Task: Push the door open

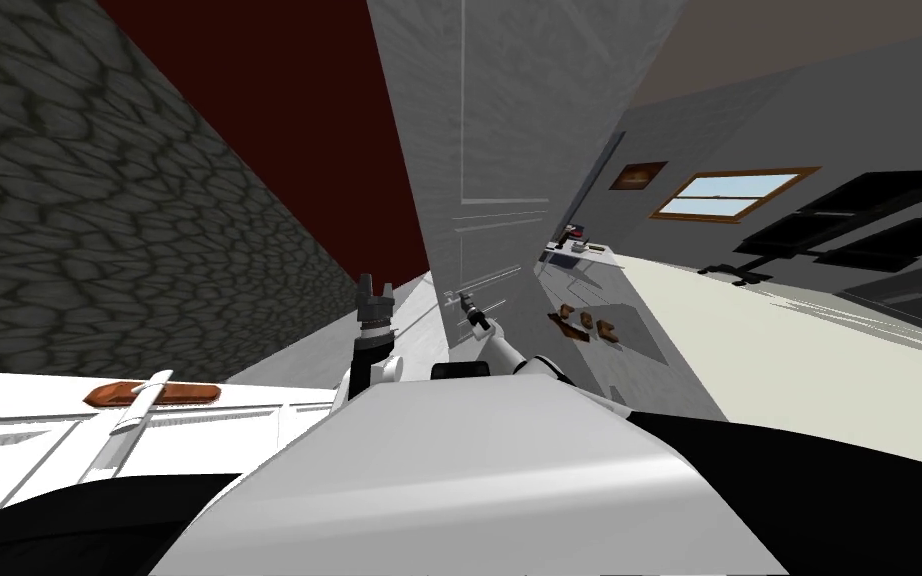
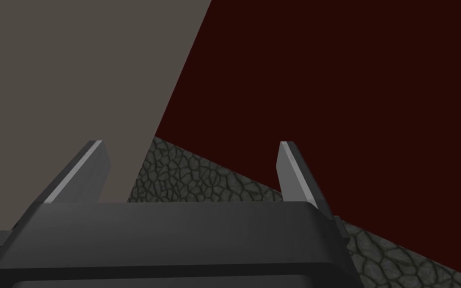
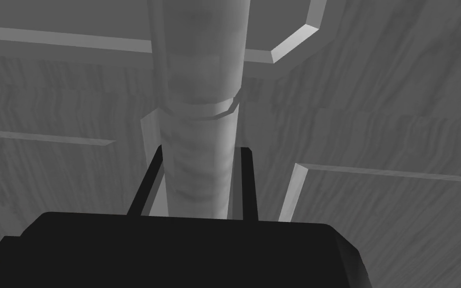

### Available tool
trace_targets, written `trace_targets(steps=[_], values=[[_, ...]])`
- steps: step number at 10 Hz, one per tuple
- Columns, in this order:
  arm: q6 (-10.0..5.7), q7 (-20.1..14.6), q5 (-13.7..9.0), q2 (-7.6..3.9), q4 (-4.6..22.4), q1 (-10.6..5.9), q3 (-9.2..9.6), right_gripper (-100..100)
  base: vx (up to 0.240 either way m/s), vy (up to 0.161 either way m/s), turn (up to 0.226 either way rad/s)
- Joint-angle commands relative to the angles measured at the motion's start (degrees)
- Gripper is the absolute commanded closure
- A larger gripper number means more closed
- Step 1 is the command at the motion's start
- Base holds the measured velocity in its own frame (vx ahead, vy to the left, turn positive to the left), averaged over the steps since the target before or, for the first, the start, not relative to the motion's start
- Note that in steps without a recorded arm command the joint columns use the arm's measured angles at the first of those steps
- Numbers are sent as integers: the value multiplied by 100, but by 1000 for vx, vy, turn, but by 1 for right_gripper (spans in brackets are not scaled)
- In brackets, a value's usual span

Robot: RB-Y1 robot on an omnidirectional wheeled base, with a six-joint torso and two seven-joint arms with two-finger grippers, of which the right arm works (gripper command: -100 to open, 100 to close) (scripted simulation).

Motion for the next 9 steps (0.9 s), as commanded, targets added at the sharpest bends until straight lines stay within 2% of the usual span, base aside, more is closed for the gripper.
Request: trace_targets(steps=[1,6,7,9], values=[[26,56,-11,-13,-87,35,-167,100,105,166,-70],[21,191,-31,185,27,7,-508,100,84,176,-70],[17,177,-36,125,34,5,-509,100,34,49,-44],[9,217,-61,40,49,-10,-649,100,116,101,-55]])
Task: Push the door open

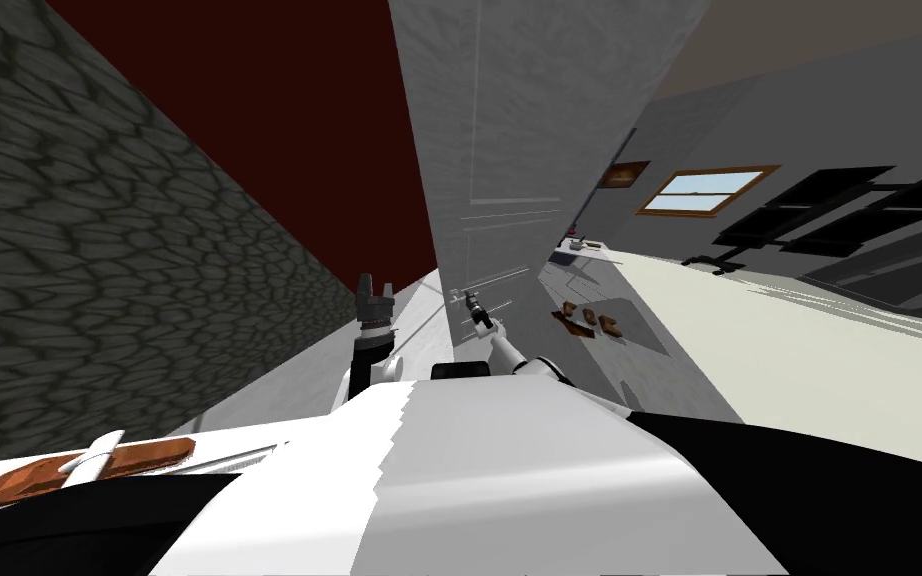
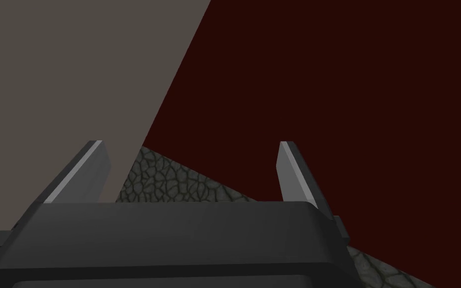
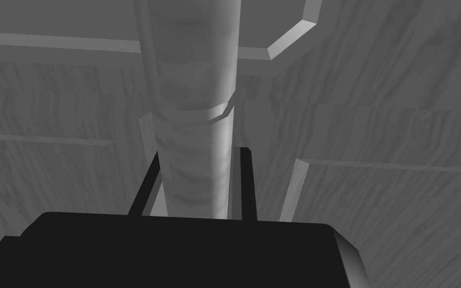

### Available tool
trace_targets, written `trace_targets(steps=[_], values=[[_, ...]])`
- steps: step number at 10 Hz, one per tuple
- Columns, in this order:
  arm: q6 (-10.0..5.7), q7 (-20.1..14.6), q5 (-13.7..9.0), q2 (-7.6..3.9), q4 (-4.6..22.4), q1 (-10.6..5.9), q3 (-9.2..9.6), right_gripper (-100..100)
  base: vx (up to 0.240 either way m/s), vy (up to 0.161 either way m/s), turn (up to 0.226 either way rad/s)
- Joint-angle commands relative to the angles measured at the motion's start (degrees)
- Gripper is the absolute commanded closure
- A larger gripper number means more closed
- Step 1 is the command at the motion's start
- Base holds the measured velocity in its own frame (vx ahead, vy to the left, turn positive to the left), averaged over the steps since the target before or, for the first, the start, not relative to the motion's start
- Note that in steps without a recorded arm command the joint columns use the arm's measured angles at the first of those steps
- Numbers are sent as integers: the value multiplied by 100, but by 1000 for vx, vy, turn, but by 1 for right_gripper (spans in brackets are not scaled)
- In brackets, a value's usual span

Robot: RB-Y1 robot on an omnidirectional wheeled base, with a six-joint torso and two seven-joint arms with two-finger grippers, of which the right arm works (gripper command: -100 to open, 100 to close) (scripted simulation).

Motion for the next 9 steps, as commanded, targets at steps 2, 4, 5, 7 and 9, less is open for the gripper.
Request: trace_targets(steps=[2,4,5,7,9], values=[[-5,30,-24,-97,-33,-28,-127,100,133,131,-42],[-9,64,-44,-147,-16,-33,-238,100,146,137,-51],[-11,89,-58,-179,-4,-37,-320,100,173,204,-61],[-17,145,-91,-234,24,-44,-502,100,179,210,-111],[-23,205,-126,-275,54,-53,-697,100,178,203,-94]])
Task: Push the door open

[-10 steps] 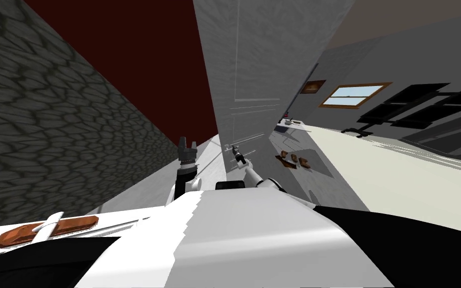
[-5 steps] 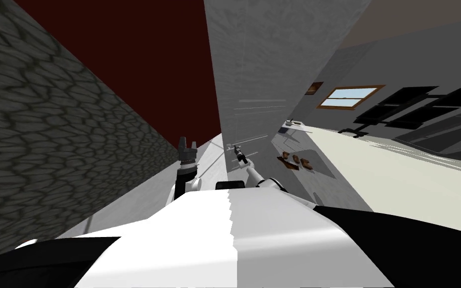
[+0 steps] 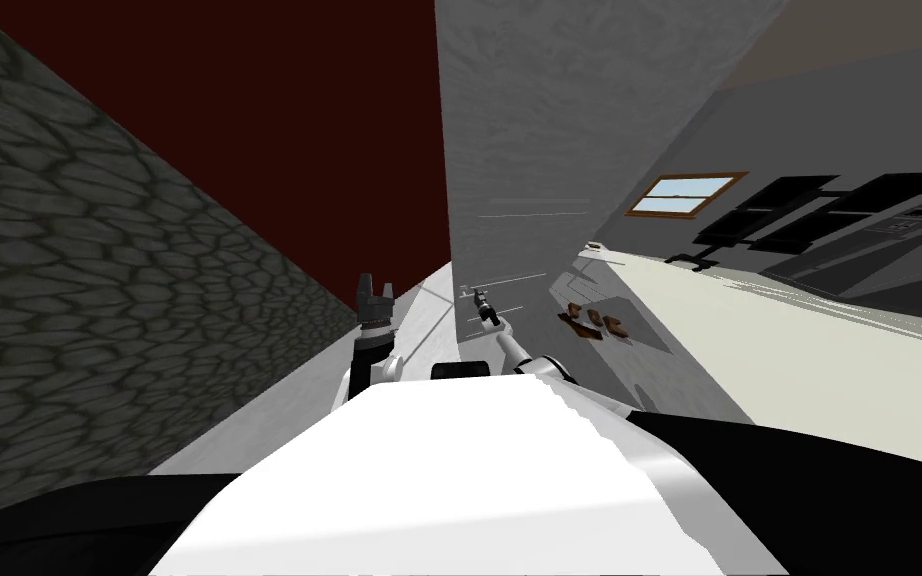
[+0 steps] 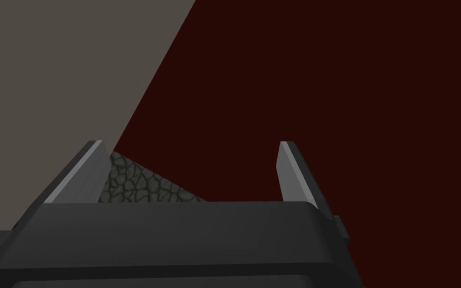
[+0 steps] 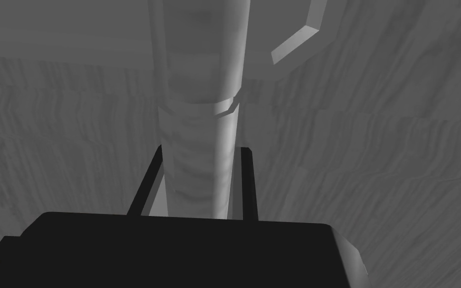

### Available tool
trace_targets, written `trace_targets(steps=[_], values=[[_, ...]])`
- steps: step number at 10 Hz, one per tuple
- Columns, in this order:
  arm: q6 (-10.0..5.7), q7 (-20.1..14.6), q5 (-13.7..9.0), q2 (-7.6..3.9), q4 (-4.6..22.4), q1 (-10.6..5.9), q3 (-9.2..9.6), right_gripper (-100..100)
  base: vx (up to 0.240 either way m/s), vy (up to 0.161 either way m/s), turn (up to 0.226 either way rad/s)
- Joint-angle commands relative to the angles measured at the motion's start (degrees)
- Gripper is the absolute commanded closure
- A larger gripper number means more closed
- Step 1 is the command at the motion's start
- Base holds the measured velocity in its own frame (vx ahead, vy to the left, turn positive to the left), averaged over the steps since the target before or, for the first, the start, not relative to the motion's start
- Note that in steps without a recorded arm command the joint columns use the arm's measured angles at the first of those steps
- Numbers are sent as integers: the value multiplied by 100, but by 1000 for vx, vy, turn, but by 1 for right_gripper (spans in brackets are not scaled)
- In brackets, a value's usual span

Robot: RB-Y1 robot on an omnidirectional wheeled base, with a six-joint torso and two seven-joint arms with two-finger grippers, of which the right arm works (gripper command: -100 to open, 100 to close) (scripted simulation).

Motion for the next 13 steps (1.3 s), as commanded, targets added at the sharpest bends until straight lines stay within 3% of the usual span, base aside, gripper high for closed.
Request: trace_targets(steps=[1,6,13], values=[[-13,60,-28,-80,-79,37,-184,100,184,168,-67],[-26,190,-104,-92,-14,18,-611,100,161,185,-106],[-38,302,-170,-30,42,3,-976,100,134,151,-74]])
